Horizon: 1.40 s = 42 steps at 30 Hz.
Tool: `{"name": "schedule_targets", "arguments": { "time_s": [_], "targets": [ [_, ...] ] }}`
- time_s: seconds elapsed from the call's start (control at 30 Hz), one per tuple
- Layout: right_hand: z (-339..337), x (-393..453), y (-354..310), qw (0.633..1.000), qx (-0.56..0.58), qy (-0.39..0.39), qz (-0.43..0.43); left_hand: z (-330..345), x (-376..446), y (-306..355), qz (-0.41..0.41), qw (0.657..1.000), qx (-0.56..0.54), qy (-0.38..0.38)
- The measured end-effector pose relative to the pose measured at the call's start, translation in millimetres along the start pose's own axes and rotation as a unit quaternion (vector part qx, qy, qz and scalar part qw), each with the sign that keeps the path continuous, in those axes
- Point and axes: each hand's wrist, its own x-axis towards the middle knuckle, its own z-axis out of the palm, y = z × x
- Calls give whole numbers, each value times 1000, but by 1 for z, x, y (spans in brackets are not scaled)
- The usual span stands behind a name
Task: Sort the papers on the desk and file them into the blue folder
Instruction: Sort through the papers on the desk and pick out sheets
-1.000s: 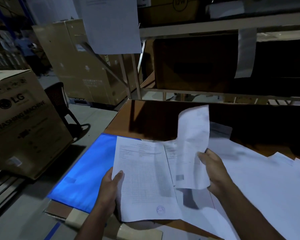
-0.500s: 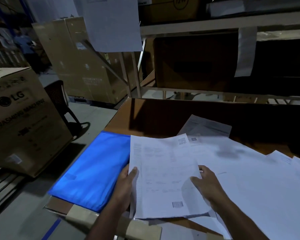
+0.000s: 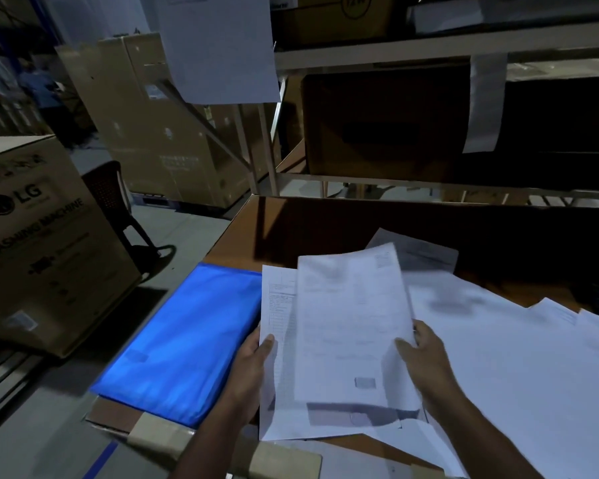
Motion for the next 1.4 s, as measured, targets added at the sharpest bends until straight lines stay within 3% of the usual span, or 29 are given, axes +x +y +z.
{"name": "schedule_targets", "arguments": {
  "time_s": [0.13,0.33,0.6,0.97,1.03,1.2,1.3,1.4],
  "targets": [
    [19,-9,4,996,-59,-64,-21,6,-4,3,7,1000,-5,-10],
    [24,-8,7,990,-104,-79,-44,2,-2,3,7,999,6,-31],
    [19,-6,9,972,-178,-42,-149,-3,9,-8,21,999,39,-29],
    [26,-15,9,981,-111,-104,-124,8,6,-7,-8,995,-53,-82],
    [21,-11,9,985,-103,-75,-116,9,4,-3,-20,993,-73,-89],
    [-2,16,20,949,-226,131,-177,-2,9,-8,-18,996,-57,-73],
    [-14,29,23,923,-348,127,-101,-7,12,-13,-7,995,-59,-76],
    [-17,32,24,916,-382,95,-78,-7,11,-12,-7,993,-68,-94]
  ]
}}
